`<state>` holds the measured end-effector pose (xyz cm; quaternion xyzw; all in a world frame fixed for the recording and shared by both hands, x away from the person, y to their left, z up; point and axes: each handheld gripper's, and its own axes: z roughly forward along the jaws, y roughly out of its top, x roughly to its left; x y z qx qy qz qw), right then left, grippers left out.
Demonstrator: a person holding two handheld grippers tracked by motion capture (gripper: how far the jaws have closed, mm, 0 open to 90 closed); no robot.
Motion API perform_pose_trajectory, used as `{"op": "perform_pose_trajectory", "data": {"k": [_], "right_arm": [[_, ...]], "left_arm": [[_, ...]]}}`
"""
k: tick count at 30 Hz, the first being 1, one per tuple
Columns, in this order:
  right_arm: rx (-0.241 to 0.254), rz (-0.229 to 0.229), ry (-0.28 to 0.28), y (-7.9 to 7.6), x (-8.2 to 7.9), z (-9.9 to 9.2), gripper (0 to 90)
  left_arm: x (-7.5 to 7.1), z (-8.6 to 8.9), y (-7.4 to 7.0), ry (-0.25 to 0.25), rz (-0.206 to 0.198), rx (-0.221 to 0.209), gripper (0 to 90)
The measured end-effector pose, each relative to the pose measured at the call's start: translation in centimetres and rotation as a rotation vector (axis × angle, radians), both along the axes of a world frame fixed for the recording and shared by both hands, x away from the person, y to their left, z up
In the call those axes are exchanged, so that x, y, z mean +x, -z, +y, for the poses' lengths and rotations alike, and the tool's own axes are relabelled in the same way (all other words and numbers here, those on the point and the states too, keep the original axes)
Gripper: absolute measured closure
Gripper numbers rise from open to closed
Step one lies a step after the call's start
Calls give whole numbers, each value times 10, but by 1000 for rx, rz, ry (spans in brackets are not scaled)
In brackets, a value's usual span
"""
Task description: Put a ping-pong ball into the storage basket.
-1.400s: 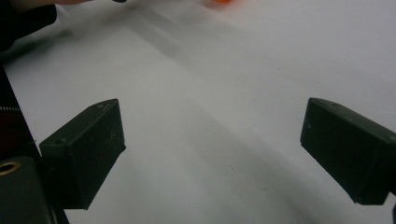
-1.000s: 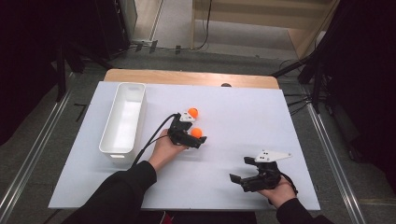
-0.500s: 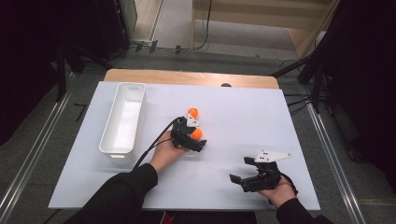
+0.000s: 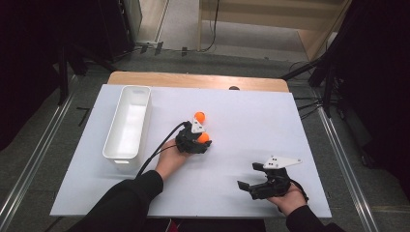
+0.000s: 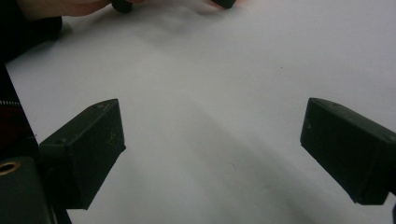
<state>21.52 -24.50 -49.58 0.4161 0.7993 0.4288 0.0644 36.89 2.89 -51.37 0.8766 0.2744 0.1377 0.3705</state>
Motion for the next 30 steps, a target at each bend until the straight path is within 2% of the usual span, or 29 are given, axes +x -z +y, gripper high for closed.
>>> {"op": "perform_pose_trajectory", "data": {"k": [4, 21, 26, 30], "right_arm": [[-1, -1, -1, 0, 0, 0, 51], [0, 0, -5, 0, 0, 0, 51], [0, 0, -2, 0, 0, 0, 51], [0, 0, -6, 0, 0, 1, 51]], "left_arm": [[0, 0, 0, 0, 6, -7, 501], [1, 2, -1, -6, 18, -18, 508], [2, 4, -2, -5, 48, -37, 508], [1, 3, -4, -3, 49, -53, 508]]}}
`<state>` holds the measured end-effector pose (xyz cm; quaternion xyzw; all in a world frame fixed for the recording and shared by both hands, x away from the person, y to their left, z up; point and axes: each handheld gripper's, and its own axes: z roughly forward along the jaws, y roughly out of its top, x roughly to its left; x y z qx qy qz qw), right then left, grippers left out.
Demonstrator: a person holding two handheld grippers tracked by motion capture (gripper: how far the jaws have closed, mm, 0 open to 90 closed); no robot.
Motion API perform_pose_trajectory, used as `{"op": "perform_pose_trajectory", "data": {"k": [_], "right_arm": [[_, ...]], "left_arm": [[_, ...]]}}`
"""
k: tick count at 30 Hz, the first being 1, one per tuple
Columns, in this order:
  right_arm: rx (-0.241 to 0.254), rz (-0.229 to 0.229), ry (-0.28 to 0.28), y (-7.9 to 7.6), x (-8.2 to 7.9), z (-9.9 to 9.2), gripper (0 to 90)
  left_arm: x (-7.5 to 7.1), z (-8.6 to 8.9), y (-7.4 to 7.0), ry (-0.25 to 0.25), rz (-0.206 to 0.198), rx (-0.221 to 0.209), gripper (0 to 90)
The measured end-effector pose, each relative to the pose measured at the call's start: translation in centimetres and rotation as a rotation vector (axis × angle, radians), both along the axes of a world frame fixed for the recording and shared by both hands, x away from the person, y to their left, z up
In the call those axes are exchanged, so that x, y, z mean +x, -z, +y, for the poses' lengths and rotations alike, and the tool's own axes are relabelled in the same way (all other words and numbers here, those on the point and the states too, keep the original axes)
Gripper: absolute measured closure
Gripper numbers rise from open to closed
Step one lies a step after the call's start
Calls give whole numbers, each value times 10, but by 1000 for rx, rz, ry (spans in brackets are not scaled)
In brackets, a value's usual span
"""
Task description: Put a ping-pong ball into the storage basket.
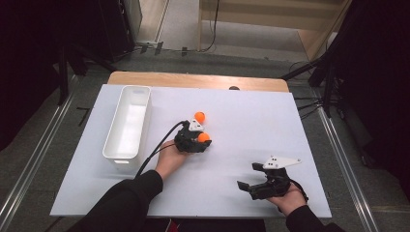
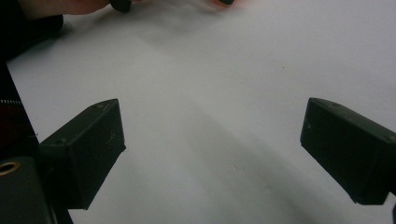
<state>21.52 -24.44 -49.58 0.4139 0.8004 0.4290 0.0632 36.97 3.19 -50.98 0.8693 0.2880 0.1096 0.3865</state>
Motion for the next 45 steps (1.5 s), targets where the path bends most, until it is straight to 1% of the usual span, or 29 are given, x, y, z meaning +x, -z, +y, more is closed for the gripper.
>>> {"op": "perform_pose_trajectory", "data": {"k": [1, 4, 8, 9, 10, 12, 16, 17, 20, 24, 30, 36, 38, 39, 45], "right_arm": [[0, 2, 0, 0, 0, 0, 51], [0, 3, -1, 0, 0, 0, 51], [-1, 5, -2, 0, 0, 1, 51], [-3, 2, -2, 0, 0, 0, 51], [1, 2, -3, 0, 0, 1, 51], [2, 7, -4, 0, 0, 1, 51], [1, 6, -4, 0, 0, 1, 51], [0, 6, -4, 0, 0, 1, 51], [0, 7, -7, 0, 0, 1, 51], [-1, 8, -7, 0, 0, 1, 51], [-1, 7, -5, 0, 0, 1, 51], [-1, 7, -8, 0, 0, 1, 51], [-3, 8, -8, 0, 0, 1, 51], [-4, 8, -8, 0, 0, 1, 51], [-5, 8, -6, 0, 0, 1, 51]], "left_arm": [[0, 0, -1, 1, -5, -8, 507], [-1, 1, -5, -2, 2, -23, 508], [0, 4, -10, -9, -3, -47, 508], [1, 5, -12, -11, 0, -52, 507], [1, 6, -12, -17, 11, -65, 507], [2, 7, -14, -23, 26, -73, 507], [2, 8, -17, -16, 29, -71, 507], [2, 8, -18, -16, 34, -75, 507], [2, 9, -21, -15, 30, -82, 507], [2, 10, -27, -11, 35, -96, 507], [0, 12, -33, -4, 37, -96, 507], [-4, 16, -41, 18, 43, -83, 506], [-6, 16, -43, 22, 49, -91, 507], [-7, 17, -44, 30, 50, -86, 506], [-12, 17, -50, 48, 62, -91, 507]]}}
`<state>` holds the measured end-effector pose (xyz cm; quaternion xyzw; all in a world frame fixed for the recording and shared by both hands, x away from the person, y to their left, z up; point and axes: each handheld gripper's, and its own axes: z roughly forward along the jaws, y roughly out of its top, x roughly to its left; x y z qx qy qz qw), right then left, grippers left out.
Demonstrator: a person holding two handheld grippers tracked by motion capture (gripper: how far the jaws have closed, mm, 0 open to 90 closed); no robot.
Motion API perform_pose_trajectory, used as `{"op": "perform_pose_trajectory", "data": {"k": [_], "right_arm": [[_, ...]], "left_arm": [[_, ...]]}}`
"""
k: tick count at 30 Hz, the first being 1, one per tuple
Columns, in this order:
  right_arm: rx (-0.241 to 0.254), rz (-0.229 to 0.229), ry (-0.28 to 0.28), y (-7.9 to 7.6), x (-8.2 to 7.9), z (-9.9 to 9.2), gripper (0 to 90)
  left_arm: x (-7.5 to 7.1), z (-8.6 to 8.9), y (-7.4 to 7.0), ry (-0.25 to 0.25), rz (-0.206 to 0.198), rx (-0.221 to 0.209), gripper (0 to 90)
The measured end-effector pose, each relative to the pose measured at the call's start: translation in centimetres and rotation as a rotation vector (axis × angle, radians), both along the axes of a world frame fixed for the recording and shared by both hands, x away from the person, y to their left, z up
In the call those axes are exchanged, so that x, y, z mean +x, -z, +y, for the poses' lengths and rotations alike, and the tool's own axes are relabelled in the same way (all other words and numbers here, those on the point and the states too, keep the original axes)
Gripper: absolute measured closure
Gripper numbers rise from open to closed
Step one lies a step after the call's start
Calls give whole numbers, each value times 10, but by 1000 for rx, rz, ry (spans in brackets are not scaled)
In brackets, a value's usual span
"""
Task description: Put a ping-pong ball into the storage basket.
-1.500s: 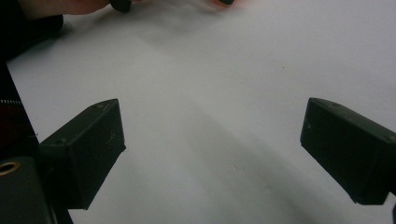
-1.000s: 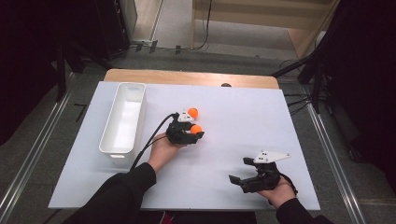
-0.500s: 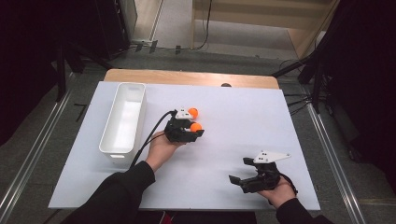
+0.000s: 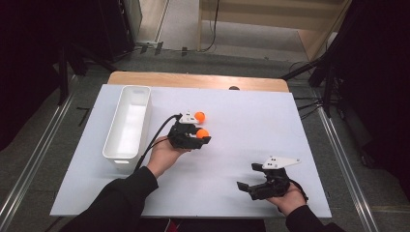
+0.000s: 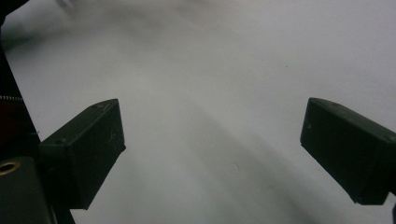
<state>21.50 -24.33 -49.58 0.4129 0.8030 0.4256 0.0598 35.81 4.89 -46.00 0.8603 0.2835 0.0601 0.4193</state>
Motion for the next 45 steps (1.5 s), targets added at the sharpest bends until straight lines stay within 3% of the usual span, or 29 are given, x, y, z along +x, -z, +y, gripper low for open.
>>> {"op": "perform_pose_trajectory", "data": {"k": [18, 23, 33, 38, 45], "right_arm": [[-1, 0, -1, 0, 0, -1, 51], [1, 1, -1, 0, 0, -1, 51], [4, 3, 0, 0, 0, -1, 51], [3, -6, 1, 0, 1, -1, 51], [0, -6, 1, 0, 0, -2, 51]], "left_arm": [[-2, 11, -20, 6, 60, -21, 506], [-5, 12, -26, 25, 95, -62, 506], [-7, 15, -31, 21, 55, -11, 506], [-5, 18, -35, 29, 83, -44, 506], [-6, 20, -40, 34, 66, -16, 505]]}}
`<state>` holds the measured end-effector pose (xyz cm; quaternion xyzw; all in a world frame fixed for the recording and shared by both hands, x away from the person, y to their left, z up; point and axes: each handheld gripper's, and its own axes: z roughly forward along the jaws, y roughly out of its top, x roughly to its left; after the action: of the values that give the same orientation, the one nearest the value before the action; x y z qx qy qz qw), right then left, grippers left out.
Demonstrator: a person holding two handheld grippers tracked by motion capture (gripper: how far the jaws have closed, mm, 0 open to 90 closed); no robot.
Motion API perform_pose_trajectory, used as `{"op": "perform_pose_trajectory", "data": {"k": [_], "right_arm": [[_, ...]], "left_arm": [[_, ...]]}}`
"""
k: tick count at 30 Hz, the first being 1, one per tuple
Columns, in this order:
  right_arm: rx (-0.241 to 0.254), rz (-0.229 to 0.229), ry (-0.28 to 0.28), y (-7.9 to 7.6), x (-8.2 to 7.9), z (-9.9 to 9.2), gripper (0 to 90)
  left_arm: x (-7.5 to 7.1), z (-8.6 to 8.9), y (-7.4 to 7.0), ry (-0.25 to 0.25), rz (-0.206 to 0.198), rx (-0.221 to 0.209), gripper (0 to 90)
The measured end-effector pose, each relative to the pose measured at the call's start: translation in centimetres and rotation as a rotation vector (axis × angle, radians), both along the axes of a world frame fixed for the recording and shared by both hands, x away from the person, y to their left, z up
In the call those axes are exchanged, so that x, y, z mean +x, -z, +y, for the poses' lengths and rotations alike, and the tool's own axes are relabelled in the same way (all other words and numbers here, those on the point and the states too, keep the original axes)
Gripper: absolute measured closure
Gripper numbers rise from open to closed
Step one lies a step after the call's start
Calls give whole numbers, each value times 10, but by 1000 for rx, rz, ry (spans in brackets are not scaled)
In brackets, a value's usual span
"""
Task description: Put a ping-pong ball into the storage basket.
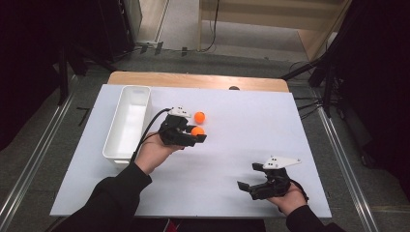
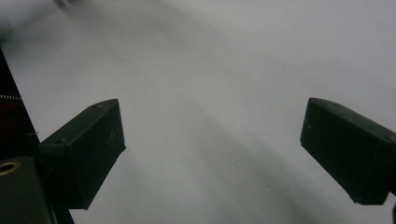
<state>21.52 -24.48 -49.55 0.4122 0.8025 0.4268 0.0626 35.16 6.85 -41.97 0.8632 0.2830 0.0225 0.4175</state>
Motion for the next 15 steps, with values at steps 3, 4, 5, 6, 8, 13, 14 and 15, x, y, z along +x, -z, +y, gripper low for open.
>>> {"op": "perform_pose_trajectory", "data": {"k": [3, 4, 5, 6, 8, 13, 14, 15], "right_arm": [[-1, -1, -1, 0, 0, 0, 51], [-4, -3, 0, 0, 0, 0, 51], [-3, -3, 0, 0, 0, 0, 51], [-3, -2, 0, 0, 0, 0, 51], [0, -1, 0, 0, 0, 0, 51], [-1, 2, -1, 0, 0, 0, 51], [-1, 2, -1, 0, 0, 0, 51], [-1, 2, -1, 0, 0, 0, 51]], "left_arm": [[1, 2, -2, -2, -5, 3, 506], [1, 3, -3, 1, -1, 3, 505], [1, 4, -4, -4, 1, -3, 506], [2, 5, -4, -3, 3, -4, 505], [2, 6, -7, -2, 3, 4, 505], [2, 10, -12, -7, -1, 6, 505], [3, 11, -12, -11, -5, 10, 505], [3, 12, -13, -12, -3, 5, 505]]}}
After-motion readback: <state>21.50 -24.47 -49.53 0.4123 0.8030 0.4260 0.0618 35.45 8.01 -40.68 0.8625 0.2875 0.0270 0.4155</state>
